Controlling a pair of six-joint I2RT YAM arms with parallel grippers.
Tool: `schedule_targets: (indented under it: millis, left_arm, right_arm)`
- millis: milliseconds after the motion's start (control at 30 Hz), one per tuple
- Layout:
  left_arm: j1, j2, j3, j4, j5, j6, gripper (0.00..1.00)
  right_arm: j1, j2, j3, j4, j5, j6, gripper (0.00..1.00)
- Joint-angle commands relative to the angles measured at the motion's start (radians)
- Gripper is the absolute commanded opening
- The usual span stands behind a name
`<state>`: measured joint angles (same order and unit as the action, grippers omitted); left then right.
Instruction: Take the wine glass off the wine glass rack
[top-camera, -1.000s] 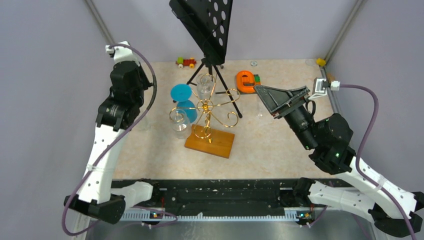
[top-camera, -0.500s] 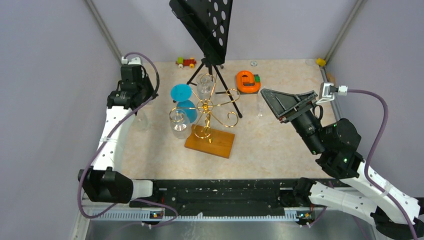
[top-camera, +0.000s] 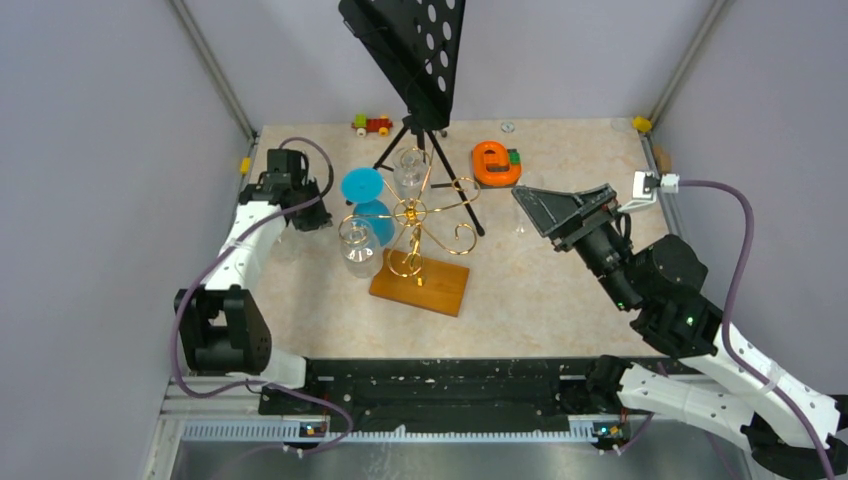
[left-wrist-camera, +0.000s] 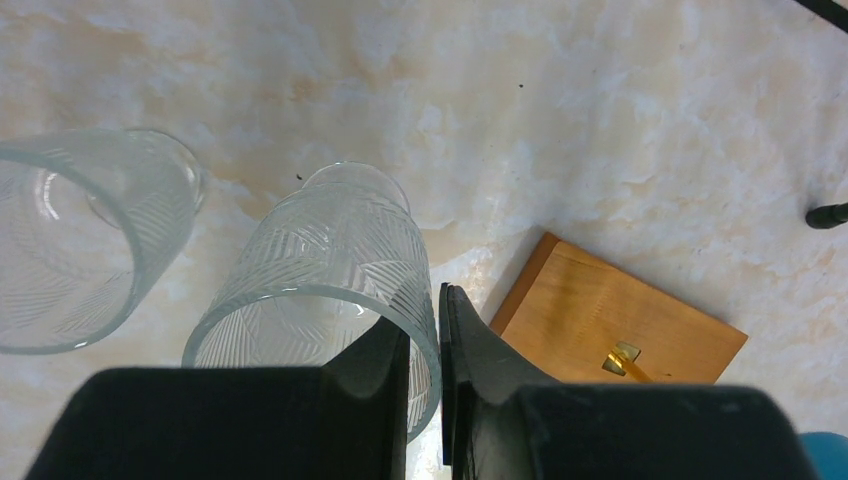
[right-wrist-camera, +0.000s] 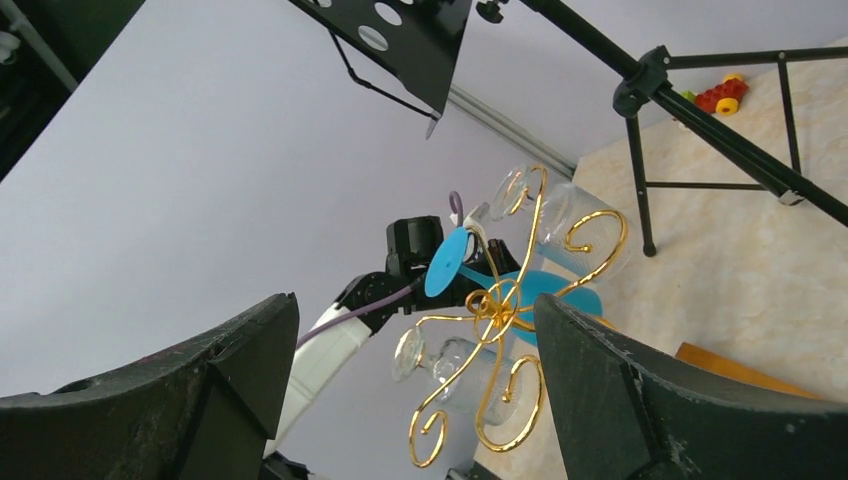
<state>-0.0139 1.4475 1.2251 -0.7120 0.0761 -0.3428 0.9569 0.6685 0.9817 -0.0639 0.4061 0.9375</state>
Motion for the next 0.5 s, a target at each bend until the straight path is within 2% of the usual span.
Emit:
schedule_targets:
  millis: [0,467]
  left_arm:
    - [0.005,0.036,0.027,0.019,0.054,-0.007,0.0]
    - [0.005,0.109,-0.023,0.032,0.009,-0.003,0.0]
  right_arm:
    - [-0.009,-0.017,0.025,-0.009,0.038,-0.044,0.88]
    - [-0.009,-0.054,0.016,-0.034,0.078,-0.068,0.88]
